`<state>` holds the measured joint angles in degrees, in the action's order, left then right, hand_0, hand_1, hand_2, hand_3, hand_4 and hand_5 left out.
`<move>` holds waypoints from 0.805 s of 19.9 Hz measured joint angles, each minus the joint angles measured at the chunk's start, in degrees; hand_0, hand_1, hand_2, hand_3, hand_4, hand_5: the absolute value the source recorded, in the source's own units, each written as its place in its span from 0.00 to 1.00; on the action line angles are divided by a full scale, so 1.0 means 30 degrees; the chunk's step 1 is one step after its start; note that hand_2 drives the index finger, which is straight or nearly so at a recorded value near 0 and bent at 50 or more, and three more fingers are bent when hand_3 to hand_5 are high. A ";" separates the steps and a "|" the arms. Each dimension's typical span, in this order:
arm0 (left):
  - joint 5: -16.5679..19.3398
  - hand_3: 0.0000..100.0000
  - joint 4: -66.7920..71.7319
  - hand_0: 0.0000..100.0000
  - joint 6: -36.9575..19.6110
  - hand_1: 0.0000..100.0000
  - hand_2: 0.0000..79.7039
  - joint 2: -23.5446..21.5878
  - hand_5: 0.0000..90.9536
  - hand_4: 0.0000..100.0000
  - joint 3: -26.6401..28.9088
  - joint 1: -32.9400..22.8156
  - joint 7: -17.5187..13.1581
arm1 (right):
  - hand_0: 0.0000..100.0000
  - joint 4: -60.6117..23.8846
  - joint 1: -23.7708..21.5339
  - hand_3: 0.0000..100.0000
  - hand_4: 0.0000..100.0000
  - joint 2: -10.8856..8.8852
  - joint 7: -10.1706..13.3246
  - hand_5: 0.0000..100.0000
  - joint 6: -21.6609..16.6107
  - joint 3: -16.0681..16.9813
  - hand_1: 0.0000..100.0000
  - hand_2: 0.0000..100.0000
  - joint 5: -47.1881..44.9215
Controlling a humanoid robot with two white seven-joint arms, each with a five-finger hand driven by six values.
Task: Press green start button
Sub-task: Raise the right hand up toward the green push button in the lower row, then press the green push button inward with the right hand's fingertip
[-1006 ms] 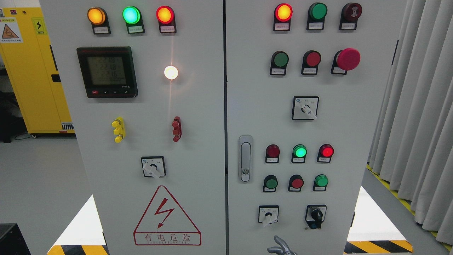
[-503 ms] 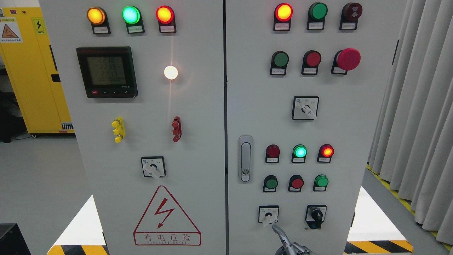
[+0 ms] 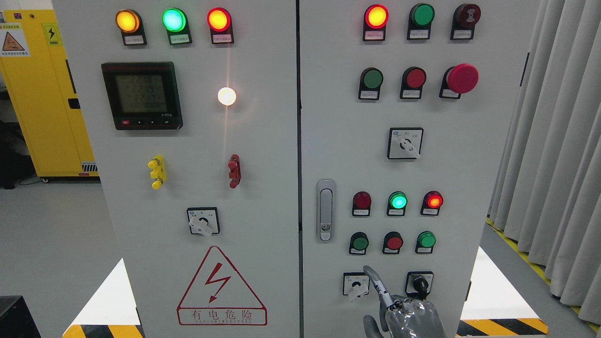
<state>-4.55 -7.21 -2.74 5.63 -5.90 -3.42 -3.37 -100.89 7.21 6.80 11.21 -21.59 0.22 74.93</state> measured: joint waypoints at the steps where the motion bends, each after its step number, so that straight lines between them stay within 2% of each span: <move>1: 0.0000 0.00 0.0000 0.12 0.0001 0.56 0.00 0.0000 0.00 0.00 0.0000 0.0000 0.0001 | 0.57 0.0070 0.0196 0.98 1.00 -0.0008 -0.0027 1.00 0.0057 0.0080 1.00 0.00 0.0114; 4: 0.0003 0.00 0.0000 0.12 0.0000 0.56 0.00 0.0000 0.00 0.00 0.0000 0.0001 0.0013 | 0.63 0.0287 0.0686 0.99 1.00 -0.0032 -0.0122 1.00 0.0217 0.0233 1.00 0.00 0.0405; 9: 0.0002 0.00 0.0000 0.12 0.0000 0.56 0.00 -0.0004 0.00 0.00 0.0003 0.0000 0.0062 | 0.67 0.0650 0.1273 0.99 1.00 -0.0046 -0.0282 1.00 0.0425 0.0381 1.00 0.00 0.0645; 10: 0.0003 0.00 0.0000 0.12 0.0000 0.56 0.00 -0.0004 0.00 0.00 0.0003 0.0000 0.0041 | 0.70 0.0727 0.1355 0.99 1.00 -0.0050 -0.0285 1.00 0.0471 0.0379 1.00 0.00 0.0675; 16: -0.0002 0.00 0.0000 0.12 0.0000 0.56 0.00 -0.0005 0.00 0.00 0.0002 0.0000 0.0003 | 0.73 0.1070 0.1616 0.99 1.00 -0.0059 -0.0327 1.00 0.0535 0.0196 1.00 0.00 0.0764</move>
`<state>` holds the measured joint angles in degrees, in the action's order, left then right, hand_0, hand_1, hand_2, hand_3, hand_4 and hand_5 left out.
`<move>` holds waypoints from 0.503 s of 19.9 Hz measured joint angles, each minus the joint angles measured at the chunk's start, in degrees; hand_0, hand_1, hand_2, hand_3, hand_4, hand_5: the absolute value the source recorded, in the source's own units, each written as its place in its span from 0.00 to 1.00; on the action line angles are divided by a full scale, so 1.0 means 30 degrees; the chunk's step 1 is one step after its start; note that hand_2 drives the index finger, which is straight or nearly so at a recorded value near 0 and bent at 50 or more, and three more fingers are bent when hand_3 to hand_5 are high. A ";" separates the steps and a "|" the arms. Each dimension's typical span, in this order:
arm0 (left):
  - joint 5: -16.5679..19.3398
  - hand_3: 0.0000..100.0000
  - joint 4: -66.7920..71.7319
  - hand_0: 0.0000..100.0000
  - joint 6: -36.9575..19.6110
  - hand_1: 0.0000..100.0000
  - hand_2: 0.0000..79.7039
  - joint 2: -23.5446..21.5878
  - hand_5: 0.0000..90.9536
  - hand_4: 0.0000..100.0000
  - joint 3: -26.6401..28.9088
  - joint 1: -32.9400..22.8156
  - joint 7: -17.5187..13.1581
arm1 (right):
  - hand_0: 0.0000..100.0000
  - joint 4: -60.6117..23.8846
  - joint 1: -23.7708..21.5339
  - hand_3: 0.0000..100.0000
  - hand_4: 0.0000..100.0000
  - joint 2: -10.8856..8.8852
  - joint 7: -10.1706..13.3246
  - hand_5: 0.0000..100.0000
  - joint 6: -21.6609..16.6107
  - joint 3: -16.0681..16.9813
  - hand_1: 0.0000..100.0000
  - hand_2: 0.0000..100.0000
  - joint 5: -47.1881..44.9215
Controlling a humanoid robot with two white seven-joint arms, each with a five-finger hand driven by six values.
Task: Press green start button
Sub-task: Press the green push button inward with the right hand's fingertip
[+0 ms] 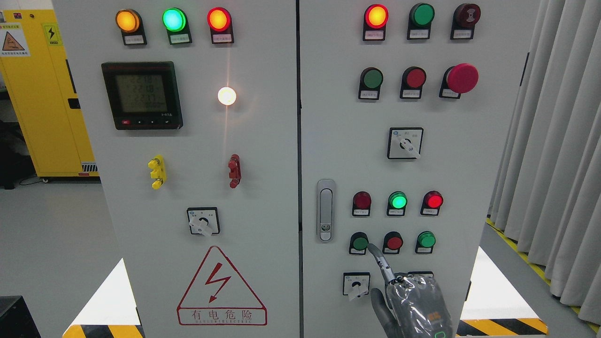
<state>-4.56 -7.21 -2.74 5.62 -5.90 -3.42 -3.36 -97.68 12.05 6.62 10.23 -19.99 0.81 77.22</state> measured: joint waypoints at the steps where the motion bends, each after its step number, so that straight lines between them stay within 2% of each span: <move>1: 0.0000 0.00 0.0000 0.12 0.0000 0.56 0.00 0.0000 0.00 0.00 0.0000 0.0000 -0.0002 | 0.74 0.0050 0.0022 0.99 1.00 -0.0002 0.0001 1.00 0.0000 -0.0023 1.00 0.00 0.0008; 10: 0.0001 0.00 0.0000 0.12 0.0000 0.56 0.00 0.0001 0.00 0.00 -0.0001 -0.0002 -0.0010 | 0.75 0.0538 0.0310 0.99 1.00 -0.0007 -0.0008 1.00 0.0149 -0.0152 1.00 0.00 0.0033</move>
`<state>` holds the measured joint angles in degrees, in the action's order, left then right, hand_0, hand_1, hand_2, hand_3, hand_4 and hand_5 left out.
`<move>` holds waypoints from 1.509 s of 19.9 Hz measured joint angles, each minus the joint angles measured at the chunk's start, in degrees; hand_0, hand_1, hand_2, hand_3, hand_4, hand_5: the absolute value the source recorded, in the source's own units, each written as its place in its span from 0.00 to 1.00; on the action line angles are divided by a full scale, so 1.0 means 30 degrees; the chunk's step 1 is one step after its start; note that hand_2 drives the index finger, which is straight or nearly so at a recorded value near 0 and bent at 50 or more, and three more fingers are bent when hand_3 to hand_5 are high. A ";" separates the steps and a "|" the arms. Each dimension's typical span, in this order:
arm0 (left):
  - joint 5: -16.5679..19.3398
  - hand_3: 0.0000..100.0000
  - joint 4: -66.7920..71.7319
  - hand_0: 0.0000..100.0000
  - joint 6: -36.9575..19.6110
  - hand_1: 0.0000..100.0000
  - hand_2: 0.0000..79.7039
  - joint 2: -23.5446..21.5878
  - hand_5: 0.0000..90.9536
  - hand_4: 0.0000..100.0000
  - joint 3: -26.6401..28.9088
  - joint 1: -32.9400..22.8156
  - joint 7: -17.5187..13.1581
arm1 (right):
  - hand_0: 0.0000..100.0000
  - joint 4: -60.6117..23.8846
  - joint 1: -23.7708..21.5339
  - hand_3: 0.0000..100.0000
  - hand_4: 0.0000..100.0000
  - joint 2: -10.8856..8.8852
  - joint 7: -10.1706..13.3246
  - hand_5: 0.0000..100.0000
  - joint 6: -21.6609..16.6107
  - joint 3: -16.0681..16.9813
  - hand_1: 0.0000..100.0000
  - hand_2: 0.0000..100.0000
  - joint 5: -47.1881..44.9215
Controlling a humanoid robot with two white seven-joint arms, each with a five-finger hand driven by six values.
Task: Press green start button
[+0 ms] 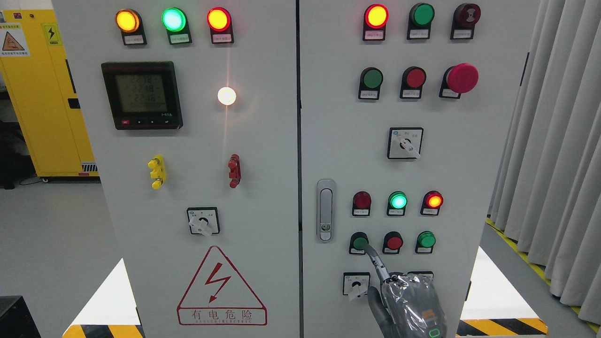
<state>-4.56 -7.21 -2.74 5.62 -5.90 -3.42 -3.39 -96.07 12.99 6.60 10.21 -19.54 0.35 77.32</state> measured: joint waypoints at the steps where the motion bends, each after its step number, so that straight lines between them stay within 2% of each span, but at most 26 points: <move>1: -0.0001 0.00 0.0000 0.12 0.0000 0.56 0.00 0.0000 0.00 0.00 0.0000 0.0000 -0.0002 | 0.75 0.0052 0.0018 0.99 1.00 0.0000 0.0000 1.00 0.0009 -0.0007 1.00 0.00 0.0001; 30: -0.0003 0.00 0.0000 0.12 0.0000 0.56 0.00 0.0004 0.00 0.00 0.0000 -0.0001 -0.0007 | 0.75 0.1351 0.0815 1.00 1.00 0.0055 -0.0383 1.00 0.0310 -0.0126 1.00 0.00 -0.0156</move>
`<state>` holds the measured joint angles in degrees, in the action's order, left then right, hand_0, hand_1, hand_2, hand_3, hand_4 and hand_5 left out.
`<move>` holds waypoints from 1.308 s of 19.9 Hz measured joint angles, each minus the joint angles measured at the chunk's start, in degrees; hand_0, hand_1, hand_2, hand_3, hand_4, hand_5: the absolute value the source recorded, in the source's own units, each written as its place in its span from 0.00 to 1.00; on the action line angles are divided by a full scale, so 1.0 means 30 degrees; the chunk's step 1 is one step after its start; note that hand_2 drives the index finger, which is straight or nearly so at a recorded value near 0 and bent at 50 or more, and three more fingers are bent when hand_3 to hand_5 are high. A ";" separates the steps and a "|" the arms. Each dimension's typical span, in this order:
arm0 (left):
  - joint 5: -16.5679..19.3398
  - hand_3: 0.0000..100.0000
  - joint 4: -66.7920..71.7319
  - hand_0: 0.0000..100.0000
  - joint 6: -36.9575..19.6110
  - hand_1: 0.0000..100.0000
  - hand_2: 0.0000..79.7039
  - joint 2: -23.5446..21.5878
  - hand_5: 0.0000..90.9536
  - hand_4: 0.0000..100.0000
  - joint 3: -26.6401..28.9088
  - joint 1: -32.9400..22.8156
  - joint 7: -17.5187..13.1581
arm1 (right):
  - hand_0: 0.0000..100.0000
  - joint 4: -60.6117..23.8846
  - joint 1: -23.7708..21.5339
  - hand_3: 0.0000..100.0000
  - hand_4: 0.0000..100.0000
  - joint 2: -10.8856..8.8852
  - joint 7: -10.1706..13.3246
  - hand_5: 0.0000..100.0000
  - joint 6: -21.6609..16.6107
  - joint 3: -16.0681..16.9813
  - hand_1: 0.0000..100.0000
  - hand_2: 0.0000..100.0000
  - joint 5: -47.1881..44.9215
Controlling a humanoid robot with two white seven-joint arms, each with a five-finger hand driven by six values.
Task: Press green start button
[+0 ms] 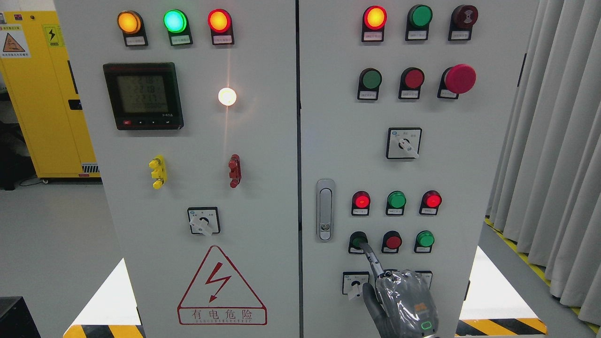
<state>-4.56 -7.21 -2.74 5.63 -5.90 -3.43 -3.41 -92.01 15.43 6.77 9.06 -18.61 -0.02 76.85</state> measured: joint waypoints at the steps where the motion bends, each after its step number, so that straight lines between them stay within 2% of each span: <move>1: 0.0000 0.00 0.0000 0.12 0.0000 0.56 0.00 0.0000 0.00 0.00 0.0000 0.0000 0.0000 | 0.75 0.0006 0.0006 1.00 1.00 0.0002 -0.0007 1.00 0.0002 -0.0001 1.00 0.00 -0.0007; 13: 0.0001 0.00 0.0000 0.12 0.0000 0.56 0.00 0.0000 0.00 0.00 -0.0002 0.0000 0.0000 | 0.77 -0.0249 -0.0273 1.00 1.00 0.0084 -0.0136 1.00 0.0058 -0.0037 1.00 0.00 -0.0116; 22: -0.0001 0.00 0.0001 0.12 0.0000 0.56 0.00 0.0000 0.00 0.00 -0.0002 0.0000 -0.0003 | 0.78 -0.1080 -0.0777 1.00 1.00 0.0126 0.0676 1.00 0.0043 -0.0034 1.00 0.00 -0.0184; 26: -0.0001 0.00 0.0001 0.12 0.0001 0.56 0.00 0.0000 0.00 0.00 0.0000 0.0000 -0.0003 | 0.82 -0.1634 -0.1182 1.00 1.00 0.0160 0.0883 1.00 -0.0238 -0.0020 1.00 0.00 -0.0626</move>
<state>-4.57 -7.20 -2.74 5.63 -5.90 -3.43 -3.42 -96.91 11.88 7.25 11.71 -19.33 -0.08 74.97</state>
